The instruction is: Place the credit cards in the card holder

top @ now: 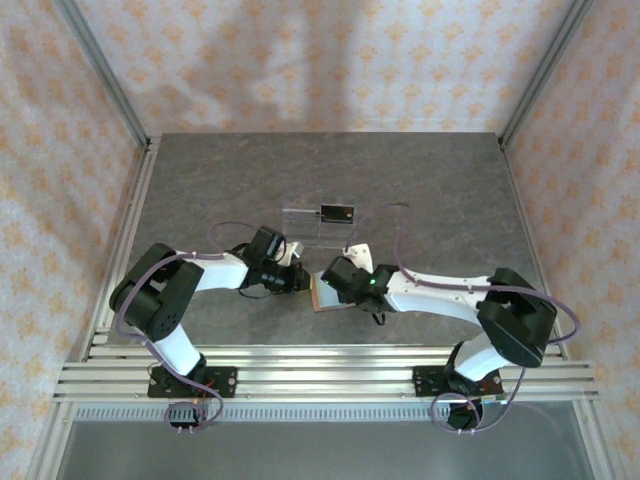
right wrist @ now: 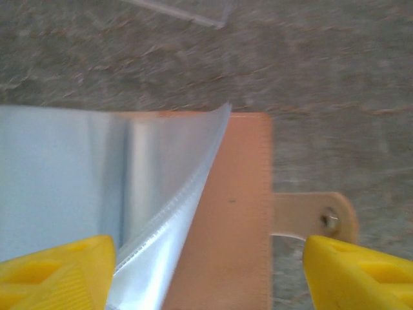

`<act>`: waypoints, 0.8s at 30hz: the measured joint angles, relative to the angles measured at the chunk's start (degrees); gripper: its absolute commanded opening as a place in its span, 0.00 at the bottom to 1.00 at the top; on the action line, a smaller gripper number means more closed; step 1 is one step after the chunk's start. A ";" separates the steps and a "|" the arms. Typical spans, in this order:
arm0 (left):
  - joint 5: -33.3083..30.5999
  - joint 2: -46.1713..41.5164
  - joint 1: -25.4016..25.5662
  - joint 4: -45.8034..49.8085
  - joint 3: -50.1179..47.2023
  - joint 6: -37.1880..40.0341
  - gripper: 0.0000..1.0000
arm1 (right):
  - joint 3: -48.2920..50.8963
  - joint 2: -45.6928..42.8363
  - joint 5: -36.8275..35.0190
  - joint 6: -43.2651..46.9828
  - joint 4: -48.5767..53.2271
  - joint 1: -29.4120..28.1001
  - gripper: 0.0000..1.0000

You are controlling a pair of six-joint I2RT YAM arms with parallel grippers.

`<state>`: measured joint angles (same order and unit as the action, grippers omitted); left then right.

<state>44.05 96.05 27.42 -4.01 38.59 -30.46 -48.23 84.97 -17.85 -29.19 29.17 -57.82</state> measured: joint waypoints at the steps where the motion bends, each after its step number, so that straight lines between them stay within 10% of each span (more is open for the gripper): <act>1: 0.00 0.00 0.00 0.22 0.11 0.26 0.13 | 0.00 -0.81 -0.98 -0.66 1.03 0.02 0.79; 11: -0.63 0.00 0.00 2.62 1.09 1.53 0.13 | 3.41 -9.94 9.97 4.04 -1.68 1.95 0.83; 24: -0.79 0.00 0.02 2.69 1.09 1.60 0.13 | -4.26 8.28 11.91 8.44 -5.05 -2.47 0.84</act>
<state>43.27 96.05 27.44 -1.32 39.68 -28.86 -52.49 93.25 -5.93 -20.75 24.12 -60.29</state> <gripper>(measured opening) 0.127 0.843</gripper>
